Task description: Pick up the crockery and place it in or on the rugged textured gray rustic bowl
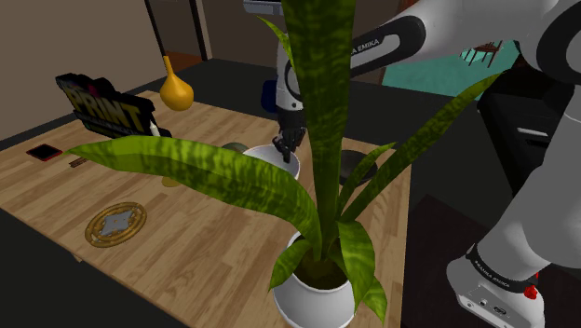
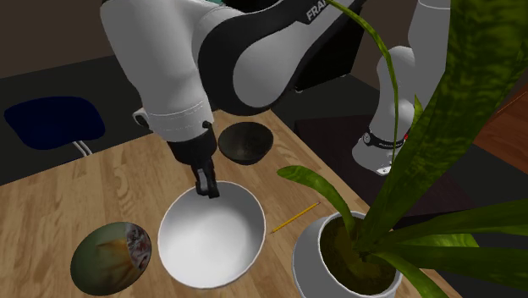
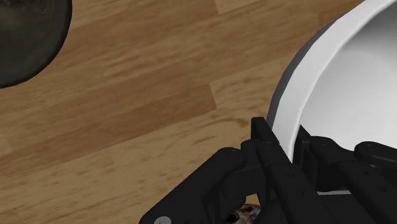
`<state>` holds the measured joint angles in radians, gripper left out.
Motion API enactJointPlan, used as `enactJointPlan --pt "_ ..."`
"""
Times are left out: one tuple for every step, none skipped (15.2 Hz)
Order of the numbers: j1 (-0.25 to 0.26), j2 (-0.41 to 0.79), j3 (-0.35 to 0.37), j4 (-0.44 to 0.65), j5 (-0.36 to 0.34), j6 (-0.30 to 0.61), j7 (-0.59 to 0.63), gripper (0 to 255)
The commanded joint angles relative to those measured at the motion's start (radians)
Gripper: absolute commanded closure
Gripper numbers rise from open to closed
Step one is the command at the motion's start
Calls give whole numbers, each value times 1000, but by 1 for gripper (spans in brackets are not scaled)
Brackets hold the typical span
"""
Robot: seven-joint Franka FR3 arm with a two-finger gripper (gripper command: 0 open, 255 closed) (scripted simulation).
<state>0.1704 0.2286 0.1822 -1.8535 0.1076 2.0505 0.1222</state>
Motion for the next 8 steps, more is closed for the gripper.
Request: enactJointPlan --pt "-1 -10 0 18 1 -28 2 255" --pt "-1 -15 0 26 1 -40 3 255" --pt "-2 -19 0 34 1 -52 4 255" --pt "-2 -21 0 37 1 -58 4 255" --pt "-15 -42 -7 12 6 -56 -18 255" --pt "-28 -62 -15 -12 11 -55 -41 255" --pt "-42 -82 -23 -35 15 -54 -63 255" --pt "-54 -101 -31 -56 19 -54 -86 255"
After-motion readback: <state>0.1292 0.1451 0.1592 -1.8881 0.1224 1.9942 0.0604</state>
